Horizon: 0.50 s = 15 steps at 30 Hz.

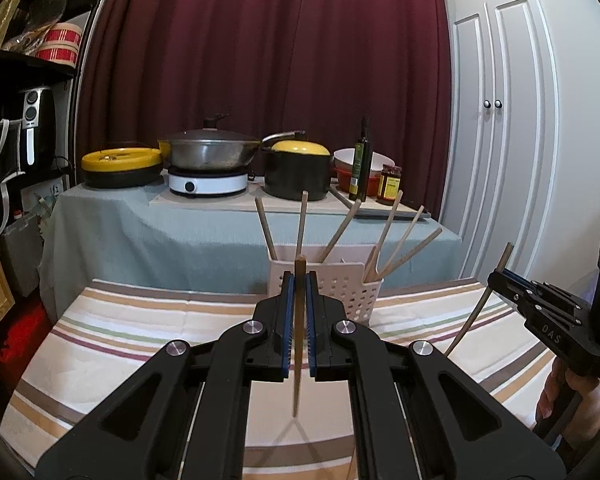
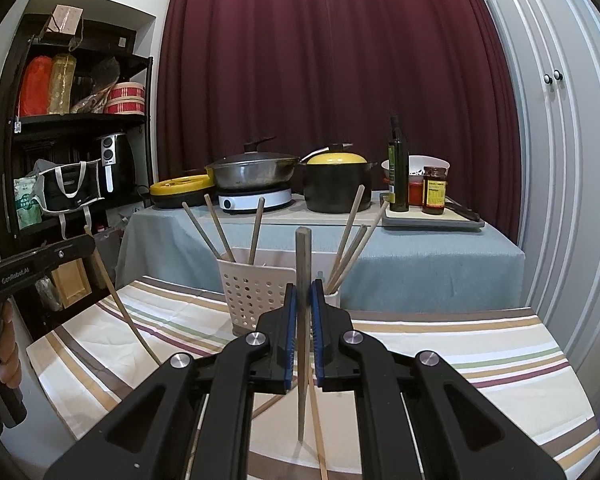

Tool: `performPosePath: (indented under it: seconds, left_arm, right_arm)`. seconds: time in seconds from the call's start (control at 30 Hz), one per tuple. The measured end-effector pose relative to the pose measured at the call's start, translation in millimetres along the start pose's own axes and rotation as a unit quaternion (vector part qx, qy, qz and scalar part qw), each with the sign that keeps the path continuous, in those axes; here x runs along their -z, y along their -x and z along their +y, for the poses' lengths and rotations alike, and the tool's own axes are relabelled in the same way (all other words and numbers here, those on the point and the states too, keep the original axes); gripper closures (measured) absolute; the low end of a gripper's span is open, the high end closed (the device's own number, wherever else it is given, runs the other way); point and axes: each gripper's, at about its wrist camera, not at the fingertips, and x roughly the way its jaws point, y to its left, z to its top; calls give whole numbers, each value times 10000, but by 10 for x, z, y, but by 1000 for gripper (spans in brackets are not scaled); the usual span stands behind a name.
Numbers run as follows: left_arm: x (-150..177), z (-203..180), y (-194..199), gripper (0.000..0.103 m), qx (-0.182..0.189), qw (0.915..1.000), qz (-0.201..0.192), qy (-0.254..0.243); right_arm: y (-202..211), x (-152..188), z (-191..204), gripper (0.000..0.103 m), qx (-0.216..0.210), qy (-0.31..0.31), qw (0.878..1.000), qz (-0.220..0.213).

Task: Organize utensils
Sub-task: 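Lift both held chopsticks upright and carry them above the caddy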

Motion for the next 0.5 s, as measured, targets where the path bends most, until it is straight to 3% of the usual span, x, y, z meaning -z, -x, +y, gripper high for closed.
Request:
performPosePath:
  seconds: [0.5]
  left_arm:
    - [-533,84,-162,97,93,9983,-579,-24]
  right_arm:
    - [-113,-394,-20,95,-50,106,9986,-515]
